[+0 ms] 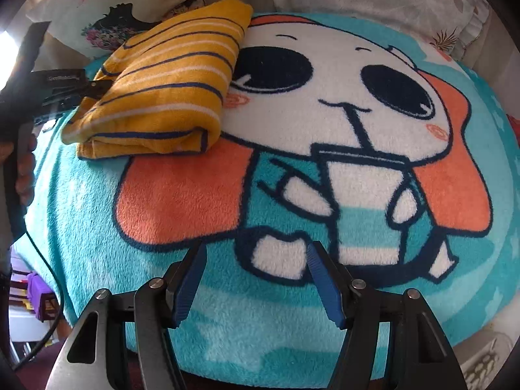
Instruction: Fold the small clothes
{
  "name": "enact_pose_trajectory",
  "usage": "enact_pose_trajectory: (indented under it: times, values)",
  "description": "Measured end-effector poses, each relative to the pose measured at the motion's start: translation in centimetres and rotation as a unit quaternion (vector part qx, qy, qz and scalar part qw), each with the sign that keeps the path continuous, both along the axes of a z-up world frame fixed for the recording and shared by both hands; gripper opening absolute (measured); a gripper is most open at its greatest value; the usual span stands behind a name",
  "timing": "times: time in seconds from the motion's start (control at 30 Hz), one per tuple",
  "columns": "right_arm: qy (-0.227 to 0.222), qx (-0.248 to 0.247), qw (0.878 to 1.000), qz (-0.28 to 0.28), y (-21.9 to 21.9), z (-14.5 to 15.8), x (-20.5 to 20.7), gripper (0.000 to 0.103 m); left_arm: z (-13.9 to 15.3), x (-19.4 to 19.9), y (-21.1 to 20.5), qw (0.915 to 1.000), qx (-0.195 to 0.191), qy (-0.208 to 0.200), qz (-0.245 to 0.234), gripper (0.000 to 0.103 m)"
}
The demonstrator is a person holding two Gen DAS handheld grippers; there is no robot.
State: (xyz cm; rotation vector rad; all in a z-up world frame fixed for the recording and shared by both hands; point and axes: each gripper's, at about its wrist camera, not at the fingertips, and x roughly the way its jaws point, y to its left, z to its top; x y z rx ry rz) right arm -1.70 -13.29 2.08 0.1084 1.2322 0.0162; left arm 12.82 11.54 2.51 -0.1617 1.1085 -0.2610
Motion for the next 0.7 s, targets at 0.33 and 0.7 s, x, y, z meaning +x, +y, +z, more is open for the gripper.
enact_pose_trajectory:
  times: [0.33,0.7]
  values:
    - [-0.048,-0.008,0.999,-0.005,1.4,4.5,5.2,0.069,-0.9,0.6,2.8,0.9986,-0.052,0.013,0.004,0.029]
    - [0.004,-0.001,1.000,0.005,4.9,1.4,16.3,0.065,-0.5,0.6,3.2,0.9993,-0.035,0.005,-0.013,0.050]
